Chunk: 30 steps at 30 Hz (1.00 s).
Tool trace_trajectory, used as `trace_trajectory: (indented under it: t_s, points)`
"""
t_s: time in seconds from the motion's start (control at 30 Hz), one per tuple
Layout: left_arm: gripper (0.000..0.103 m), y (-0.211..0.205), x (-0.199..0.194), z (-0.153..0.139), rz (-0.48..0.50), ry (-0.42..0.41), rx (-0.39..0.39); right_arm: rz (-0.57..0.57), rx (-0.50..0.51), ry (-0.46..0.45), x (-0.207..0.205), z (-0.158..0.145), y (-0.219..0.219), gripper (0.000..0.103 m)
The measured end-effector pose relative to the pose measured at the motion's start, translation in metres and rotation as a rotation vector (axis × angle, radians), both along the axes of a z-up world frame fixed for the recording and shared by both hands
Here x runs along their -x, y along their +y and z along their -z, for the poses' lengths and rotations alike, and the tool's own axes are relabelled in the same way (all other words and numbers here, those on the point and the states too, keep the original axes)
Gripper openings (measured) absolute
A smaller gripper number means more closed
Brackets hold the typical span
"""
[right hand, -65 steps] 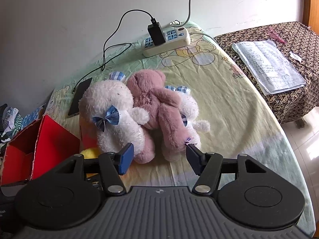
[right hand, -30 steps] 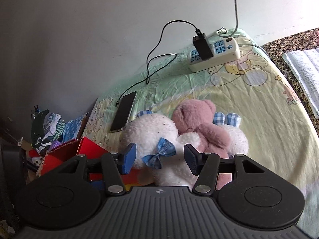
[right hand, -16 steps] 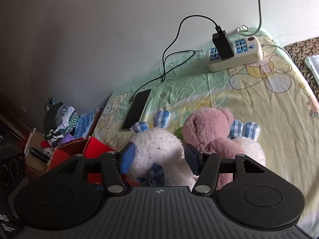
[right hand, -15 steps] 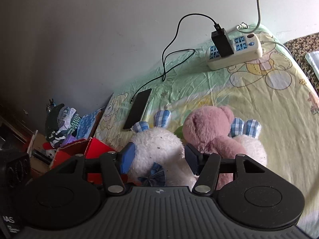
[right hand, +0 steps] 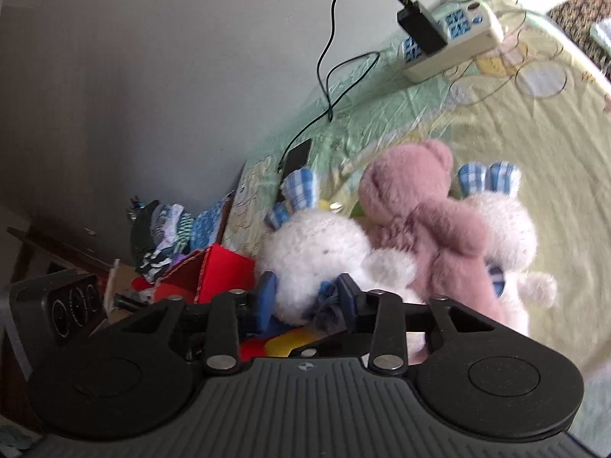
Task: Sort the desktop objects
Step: 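Grasp the white bunny plush with the right gripper and lift it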
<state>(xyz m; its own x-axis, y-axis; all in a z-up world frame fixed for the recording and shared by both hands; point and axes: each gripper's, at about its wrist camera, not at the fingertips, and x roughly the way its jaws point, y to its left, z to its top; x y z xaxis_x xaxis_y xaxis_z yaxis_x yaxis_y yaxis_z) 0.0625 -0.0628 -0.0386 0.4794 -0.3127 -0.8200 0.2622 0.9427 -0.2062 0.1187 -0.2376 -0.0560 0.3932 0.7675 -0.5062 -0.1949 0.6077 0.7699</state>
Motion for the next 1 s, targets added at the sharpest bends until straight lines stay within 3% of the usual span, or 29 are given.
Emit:
trace_trajectory:
  t_s: [0.23,0.33,0.37,0.4,0.47,0.63,0.73,0.77,0.87,1.0]
  points:
    - [0.060,0.002,0.011,0.002,0.000,-0.012,-0.008,0.020,0.028,-0.004,0.013,-0.003,0.000,0.036]
    - [0.066,0.011,0.013,0.005,-0.020,-0.025,0.005,0.029,0.152,-0.158,0.020,-0.022,0.007,0.037]
    - [0.066,0.012,0.014,0.005,-0.021,-0.030,0.007,0.021,0.199,-0.217,0.021,-0.027,0.011,0.042]
    - [0.065,0.013,0.015,0.004,-0.021,-0.038,0.008,0.002,0.230,-0.267,0.021,-0.031,0.015,0.054]
    - [0.065,0.014,0.018,0.002,-0.022,-0.058,-0.004,-0.028,0.241,-0.301,0.013,-0.031,0.020,0.060]
    - [0.070,0.021,0.010,0.010,-0.040,-0.038,0.001,-0.024,0.154,-0.174,-0.013,0.000,0.018,0.068]
    - [0.070,0.022,0.006,0.012,-0.041,-0.026,0.020,0.009,0.078,-0.103,-0.005,0.010,0.015,0.069]
    - [0.069,0.020,0.006,0.013,-0.037,-0.026,0.015,0.015,0.072,-0.094,-0.001,0.010,0.015,0.068]
    - [0.052,0.013,0.013,0.009,-0.010,-0.034,0.026,0.034,0.048,-0.081,0.012,0.003,0.012,0.060]
    - [0.052,0.006,0.028,-0.002,0.015,-0.065,0.000,0.053,0.038,-0.070,0.030,-0.006,0.008,0.057]
